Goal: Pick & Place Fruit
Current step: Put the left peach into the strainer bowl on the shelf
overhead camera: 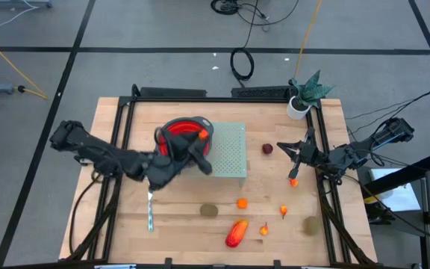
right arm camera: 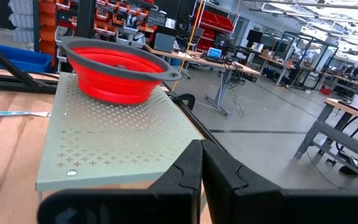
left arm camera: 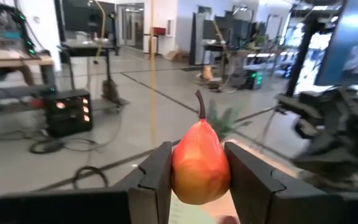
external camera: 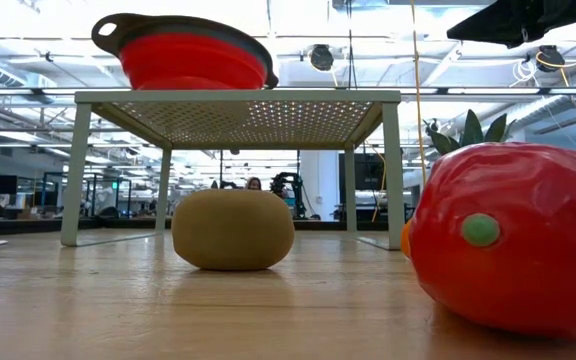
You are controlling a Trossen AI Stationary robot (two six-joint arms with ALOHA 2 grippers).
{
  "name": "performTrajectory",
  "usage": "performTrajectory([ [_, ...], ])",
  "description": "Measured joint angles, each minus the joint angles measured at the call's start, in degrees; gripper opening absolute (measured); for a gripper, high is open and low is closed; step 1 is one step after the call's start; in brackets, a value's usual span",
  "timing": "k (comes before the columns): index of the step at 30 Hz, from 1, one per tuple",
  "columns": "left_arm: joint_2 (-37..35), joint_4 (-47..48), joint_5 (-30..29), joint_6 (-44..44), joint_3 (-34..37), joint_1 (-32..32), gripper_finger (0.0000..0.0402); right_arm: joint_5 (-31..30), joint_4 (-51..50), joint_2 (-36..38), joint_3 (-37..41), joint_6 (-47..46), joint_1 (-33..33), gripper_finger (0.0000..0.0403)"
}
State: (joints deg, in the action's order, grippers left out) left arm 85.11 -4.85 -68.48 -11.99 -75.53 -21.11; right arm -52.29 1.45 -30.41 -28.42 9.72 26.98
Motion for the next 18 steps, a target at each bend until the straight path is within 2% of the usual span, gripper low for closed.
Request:
performTrajectory([
  [8, -6.7, 15.1, 8.3, -0.7, 0.0, 8.1, 0.0124, 0.0, 0.0, 0.0, 0.0, 0.0, 0.0, 0.0000],
  [18, -8.1, 28.6, 28.6, -7.6, 0.0, 20.1, 0.0124, -0.1, 0.0, 0.0, 0.0, 0.0, 0.0, 0.0000],
])
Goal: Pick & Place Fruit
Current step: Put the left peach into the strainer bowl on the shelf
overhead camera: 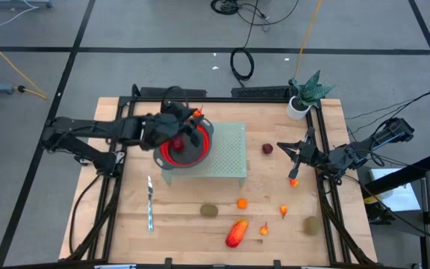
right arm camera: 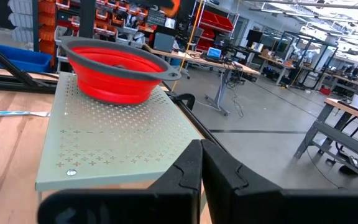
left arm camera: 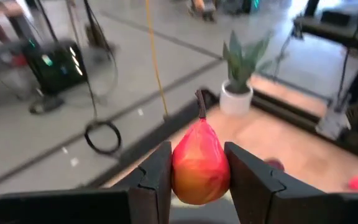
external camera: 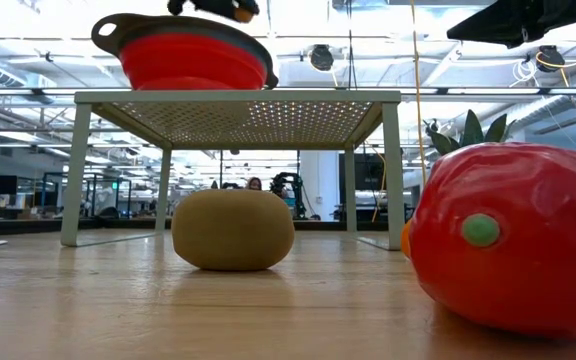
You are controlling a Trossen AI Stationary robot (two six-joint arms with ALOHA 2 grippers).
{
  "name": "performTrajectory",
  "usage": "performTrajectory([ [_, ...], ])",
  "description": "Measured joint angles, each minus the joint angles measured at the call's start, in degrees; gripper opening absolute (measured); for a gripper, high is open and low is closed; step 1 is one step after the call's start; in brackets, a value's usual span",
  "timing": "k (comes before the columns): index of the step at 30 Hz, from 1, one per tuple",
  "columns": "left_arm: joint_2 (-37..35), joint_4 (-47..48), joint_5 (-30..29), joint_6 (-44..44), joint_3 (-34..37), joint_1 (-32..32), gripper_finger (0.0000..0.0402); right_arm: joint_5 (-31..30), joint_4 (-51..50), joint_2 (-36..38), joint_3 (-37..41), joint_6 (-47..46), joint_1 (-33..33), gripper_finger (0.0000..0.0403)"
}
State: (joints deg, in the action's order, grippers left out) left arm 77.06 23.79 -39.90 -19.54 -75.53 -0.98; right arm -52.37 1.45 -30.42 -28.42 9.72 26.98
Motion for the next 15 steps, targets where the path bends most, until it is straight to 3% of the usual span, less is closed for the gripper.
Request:
performTrajectory([
  [10, 0.0, 17.8, 21.3, -10.6, -1.0, 8.5, 0.0124, 0.0, 0.0, 0.0, 0.0, 0.0, 0.0, 0.0000],
  [15, 0.0, 26.8, 27.1, -14.5, -2.9, 9.2, 0.0124, 0.0, 0.0, 0.0, 0.0, 0.0, 0.0, 0.0000],
])
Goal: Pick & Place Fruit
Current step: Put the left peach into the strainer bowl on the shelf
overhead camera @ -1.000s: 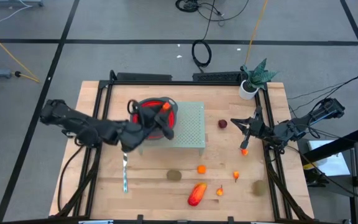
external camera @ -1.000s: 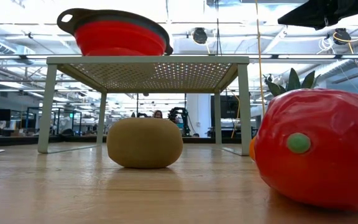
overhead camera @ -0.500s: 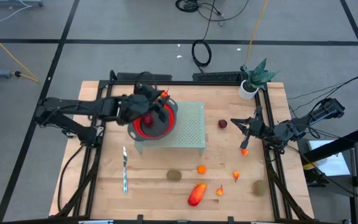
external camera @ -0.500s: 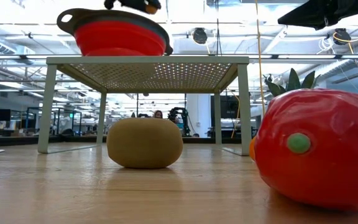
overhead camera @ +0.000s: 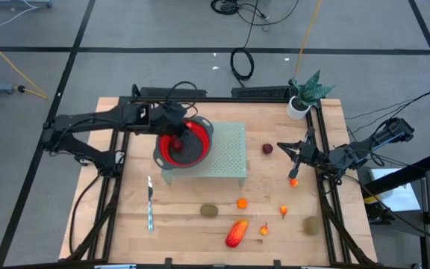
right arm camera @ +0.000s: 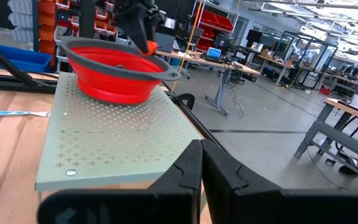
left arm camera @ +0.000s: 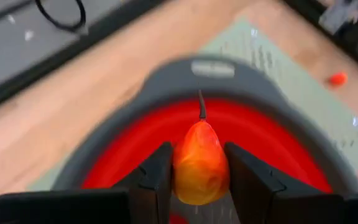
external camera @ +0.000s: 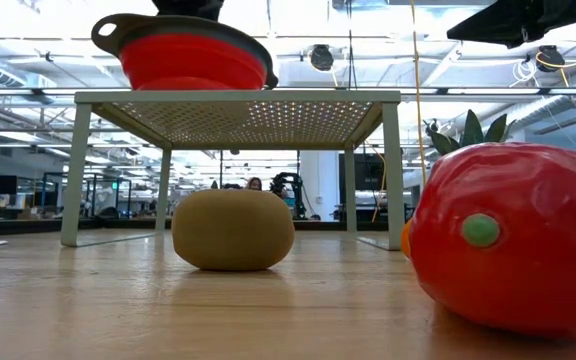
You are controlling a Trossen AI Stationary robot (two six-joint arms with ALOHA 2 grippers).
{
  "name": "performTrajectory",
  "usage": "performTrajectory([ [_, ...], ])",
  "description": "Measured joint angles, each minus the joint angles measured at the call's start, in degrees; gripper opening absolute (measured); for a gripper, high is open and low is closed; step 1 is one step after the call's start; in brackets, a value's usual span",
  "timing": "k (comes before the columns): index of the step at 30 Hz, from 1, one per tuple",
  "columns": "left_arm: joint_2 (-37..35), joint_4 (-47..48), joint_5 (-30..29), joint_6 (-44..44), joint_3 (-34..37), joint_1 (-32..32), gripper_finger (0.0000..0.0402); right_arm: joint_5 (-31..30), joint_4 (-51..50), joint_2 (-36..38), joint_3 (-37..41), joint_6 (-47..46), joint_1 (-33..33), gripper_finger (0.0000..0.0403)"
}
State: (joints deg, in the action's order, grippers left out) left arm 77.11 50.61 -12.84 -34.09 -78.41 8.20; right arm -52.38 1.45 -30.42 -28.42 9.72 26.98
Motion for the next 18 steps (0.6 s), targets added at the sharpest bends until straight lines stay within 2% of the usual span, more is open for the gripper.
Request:
performTrajectory([
  [7, 0.0, 6.7, 6.0, -1.0, -3.6, -0.5, 0.0124, 0.0, 0.0, 0.0, 0.0, 0.0, 0.0, 0.0000],
  [12, 0.0, 8.5, 6.4, -2.0, -3.9, -0.5, 0.0124, 0.0, 0.0, 0.0, 0.0, 0.0, 0.0, 0.0000],
  [18, 1.8, 8.3, 6.5, 2.4, -3.9, -0.5, 0.0124, 0.0, 0.0, 0.0, 0.0, 0.0, 0.0, 0.0000],
])
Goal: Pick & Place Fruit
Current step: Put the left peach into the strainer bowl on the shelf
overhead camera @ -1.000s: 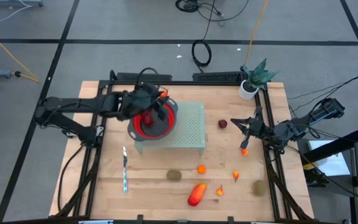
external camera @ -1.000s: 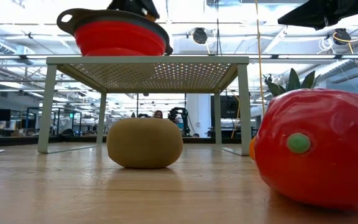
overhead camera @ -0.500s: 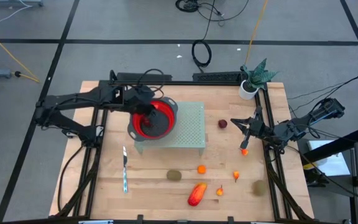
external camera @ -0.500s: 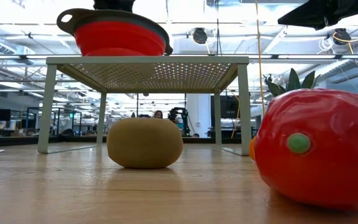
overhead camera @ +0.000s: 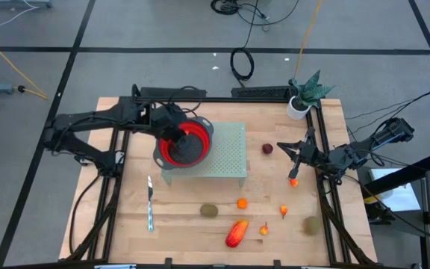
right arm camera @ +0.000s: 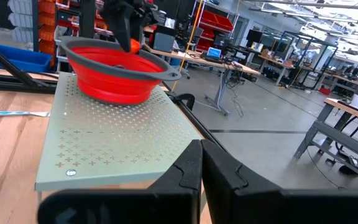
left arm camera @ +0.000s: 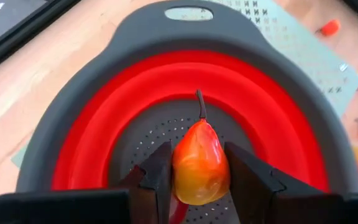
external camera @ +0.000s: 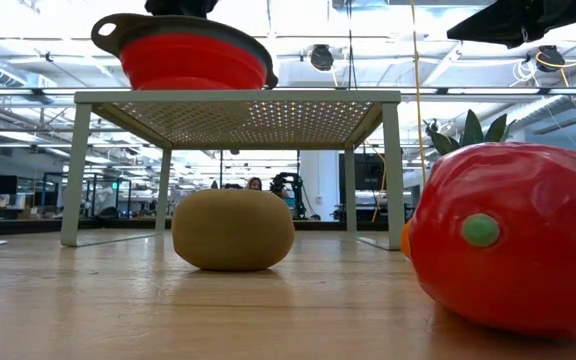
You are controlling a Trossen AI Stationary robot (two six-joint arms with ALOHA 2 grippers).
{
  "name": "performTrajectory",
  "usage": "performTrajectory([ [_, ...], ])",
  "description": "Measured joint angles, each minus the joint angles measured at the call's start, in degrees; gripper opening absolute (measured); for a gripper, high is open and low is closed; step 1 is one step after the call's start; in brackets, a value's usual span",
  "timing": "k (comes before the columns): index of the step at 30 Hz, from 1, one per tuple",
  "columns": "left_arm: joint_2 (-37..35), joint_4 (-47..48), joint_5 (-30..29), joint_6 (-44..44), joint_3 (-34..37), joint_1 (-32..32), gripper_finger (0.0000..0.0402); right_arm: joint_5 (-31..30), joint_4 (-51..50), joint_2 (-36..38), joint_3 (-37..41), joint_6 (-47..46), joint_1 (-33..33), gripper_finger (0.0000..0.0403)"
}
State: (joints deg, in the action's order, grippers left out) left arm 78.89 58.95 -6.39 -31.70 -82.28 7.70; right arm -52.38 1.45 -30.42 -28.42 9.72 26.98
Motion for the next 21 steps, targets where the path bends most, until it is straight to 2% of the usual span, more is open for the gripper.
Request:
performTrajectory([
  [8, 3.0, -0.5, 0.3, 4.4, 0.0, 0.2, 0.0124, 0.0, 0.0, 0.0, 0.0, 0.0, 0.0, 0.0000],
  [21, 5.2, 0.0, 0.8, 5.7, 0.1, 0.2, 0.0124, 0.0, 0.0, 0.0, 0.0, 0.0, 0.0, 0.0000],
])
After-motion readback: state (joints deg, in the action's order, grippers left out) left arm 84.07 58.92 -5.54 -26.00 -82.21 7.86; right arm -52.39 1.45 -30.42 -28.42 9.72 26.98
